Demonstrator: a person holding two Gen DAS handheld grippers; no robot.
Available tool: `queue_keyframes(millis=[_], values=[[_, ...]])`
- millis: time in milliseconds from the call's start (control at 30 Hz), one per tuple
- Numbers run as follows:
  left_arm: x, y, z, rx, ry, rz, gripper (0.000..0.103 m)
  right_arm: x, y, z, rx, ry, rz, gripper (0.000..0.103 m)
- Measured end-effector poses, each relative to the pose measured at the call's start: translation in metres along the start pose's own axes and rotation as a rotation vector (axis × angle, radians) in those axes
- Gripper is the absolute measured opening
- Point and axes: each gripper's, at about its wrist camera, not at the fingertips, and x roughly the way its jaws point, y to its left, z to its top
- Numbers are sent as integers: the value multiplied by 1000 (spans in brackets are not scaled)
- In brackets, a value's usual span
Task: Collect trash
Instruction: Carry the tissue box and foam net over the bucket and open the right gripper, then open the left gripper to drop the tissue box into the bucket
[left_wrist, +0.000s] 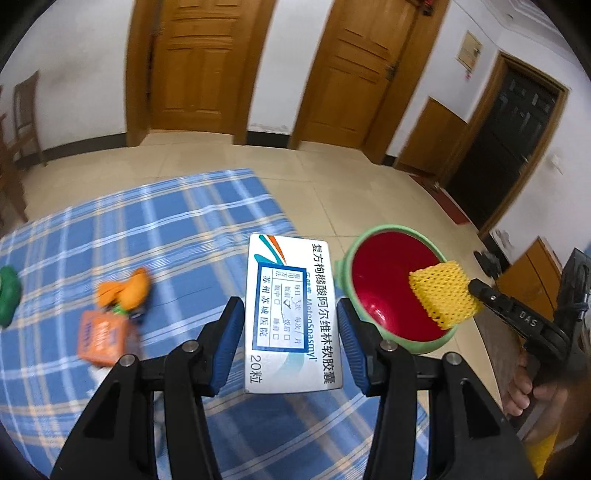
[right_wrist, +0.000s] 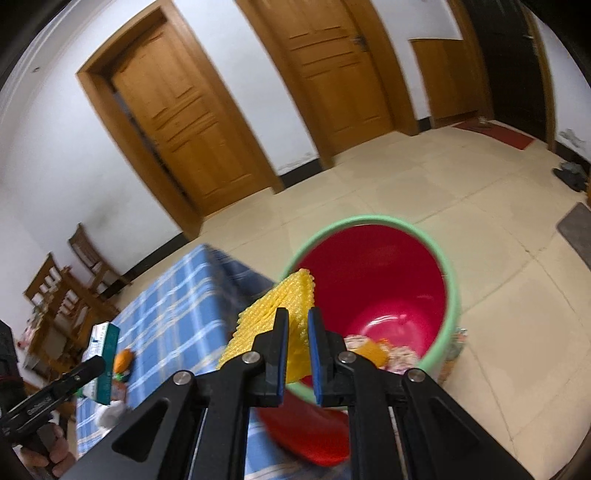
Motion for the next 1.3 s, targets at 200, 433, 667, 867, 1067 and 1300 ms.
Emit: queue_keyframes(millis=[200,433,667,867,1067,1300], values=[[32,-34,6,61,41,-32,52,9,-25,1,13,-20,-123,15],[67,-65,8,118,91,-60,52,21,-51,-2,35,-12,-198,17],[91,-88,5,158,135,-81,52,24,-65,-1,66,-15,-202,30],[107,-106,1,197,174,-92,52,14,-70,-3,95,-33,-188,34],[127,-128,-2,235,209,-101,52,4,-72,-2,110,-50,-170,36],[131,-140,-2,249,218,-130,62,-5,-73,-2,125,-65,-151,43]])
